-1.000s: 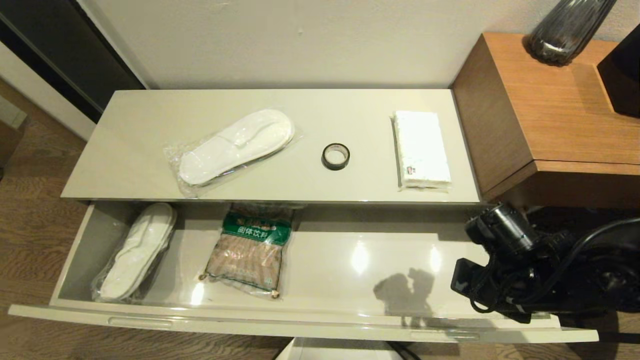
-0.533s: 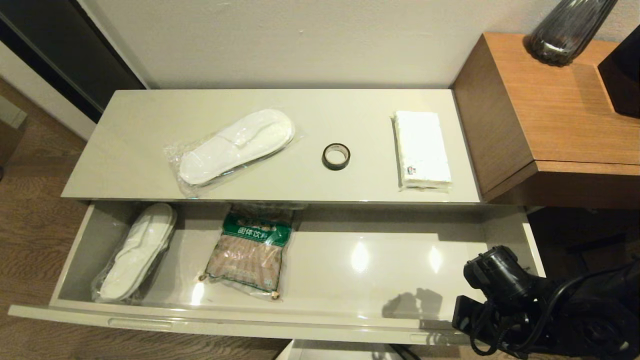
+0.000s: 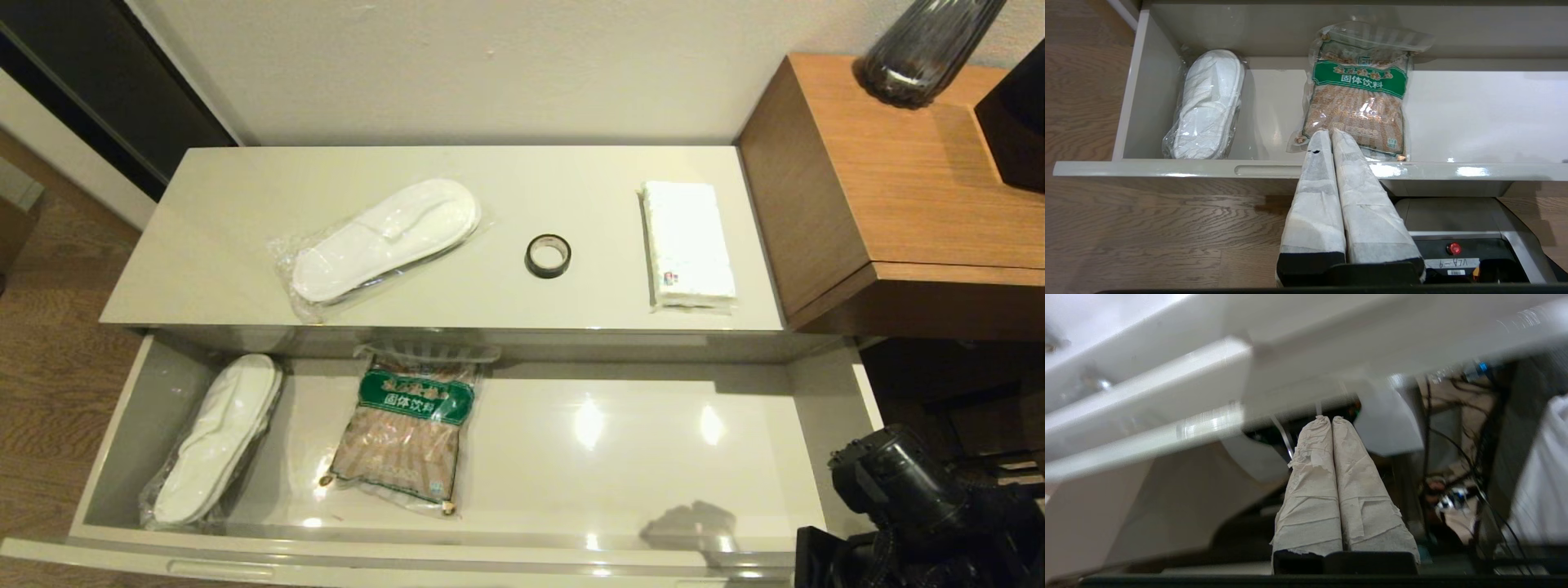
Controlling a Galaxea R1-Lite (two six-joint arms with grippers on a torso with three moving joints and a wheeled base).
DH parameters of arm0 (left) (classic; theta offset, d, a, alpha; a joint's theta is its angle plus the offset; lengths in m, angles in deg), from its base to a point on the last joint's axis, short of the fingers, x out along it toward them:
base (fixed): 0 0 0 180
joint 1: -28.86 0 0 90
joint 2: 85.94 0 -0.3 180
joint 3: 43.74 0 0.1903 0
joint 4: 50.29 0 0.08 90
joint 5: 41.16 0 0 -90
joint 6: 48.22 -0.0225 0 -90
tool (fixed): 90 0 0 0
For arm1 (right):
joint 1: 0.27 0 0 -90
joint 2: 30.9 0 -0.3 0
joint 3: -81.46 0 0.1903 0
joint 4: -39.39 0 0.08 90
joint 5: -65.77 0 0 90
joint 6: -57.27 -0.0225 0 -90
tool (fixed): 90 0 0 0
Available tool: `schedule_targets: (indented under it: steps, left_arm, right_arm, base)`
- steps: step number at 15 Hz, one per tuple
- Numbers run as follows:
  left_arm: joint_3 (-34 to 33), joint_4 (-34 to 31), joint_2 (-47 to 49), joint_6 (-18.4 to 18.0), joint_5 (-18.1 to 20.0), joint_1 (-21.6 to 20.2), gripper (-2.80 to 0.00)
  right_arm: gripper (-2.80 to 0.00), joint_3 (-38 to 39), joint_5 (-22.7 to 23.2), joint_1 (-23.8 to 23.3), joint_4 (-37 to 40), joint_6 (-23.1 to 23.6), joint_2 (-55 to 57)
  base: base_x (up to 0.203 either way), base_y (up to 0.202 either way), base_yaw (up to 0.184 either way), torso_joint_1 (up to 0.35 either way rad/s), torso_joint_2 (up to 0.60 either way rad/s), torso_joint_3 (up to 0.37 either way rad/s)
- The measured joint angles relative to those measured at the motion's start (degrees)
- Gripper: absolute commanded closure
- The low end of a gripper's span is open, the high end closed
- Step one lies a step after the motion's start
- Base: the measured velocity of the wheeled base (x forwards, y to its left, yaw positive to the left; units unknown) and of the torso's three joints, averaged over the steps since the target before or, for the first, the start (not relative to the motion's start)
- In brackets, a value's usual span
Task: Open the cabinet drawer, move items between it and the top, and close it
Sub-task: Open the drawer, then pick up the tissue on the table
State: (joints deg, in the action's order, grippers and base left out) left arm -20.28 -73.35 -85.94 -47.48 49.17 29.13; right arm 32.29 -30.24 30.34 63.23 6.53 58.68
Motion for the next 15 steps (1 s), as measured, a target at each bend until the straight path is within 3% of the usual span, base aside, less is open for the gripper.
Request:
schedule_targets:
  steps: [2,5,7,12,14,15]
  left_arm:
    - [0.00,0.00,0.00,0.00,0.02,0.00,0.00]
    - [0.00,0.02,0.00,0.04,0.02,0.00,0.00]
    - [0.00,0.02,0.00,0.02,0.00,0.00,0.00]
    - [-0.02,0.00,0.00,0.00,0.00,0.00,0.00]
    - [-0.02,0.02,0.00,0.02,0.02,0.00,0.00]
    - [-0.02,0.00,0.00,0.00,0.00,0.00,0.00]
  right_arm:
    - [0.00,-4.78,0.06,0.09,7.14,0.34,-4.37]
    - [0.00,-19.08,-0.53,0.12,20.29,2.59,-7.72]
    - [0.00,-32.77,-3.00,0.06,27.84,5.05,-7.12]
    - [0.00,-73.64,-15.72,-0.74,38.74,15.83,6.31]
    - [0.00,-81.77,-21.48,-1.65,37.61,20.98,14.00]
    - [-2.80,-83.56,-24.48,-2.19,35.94,23.37,17.44]
  base:
    - [0.000,0.000,0.000,0.000,0.00,0.000]
    - [0.000,0.000,0.000,0.000,0.00,0.000]
    - [0.000,0.000,0.000,0.000,0.00,0.000]
    - [0.000,0.000,0.000,0.000,0.00,0.000]
    - [0.000,0.000,0.000,0.000,0.00,0.000]
    - [0.000,0.000,0.000,0.000,0.00,0.000]
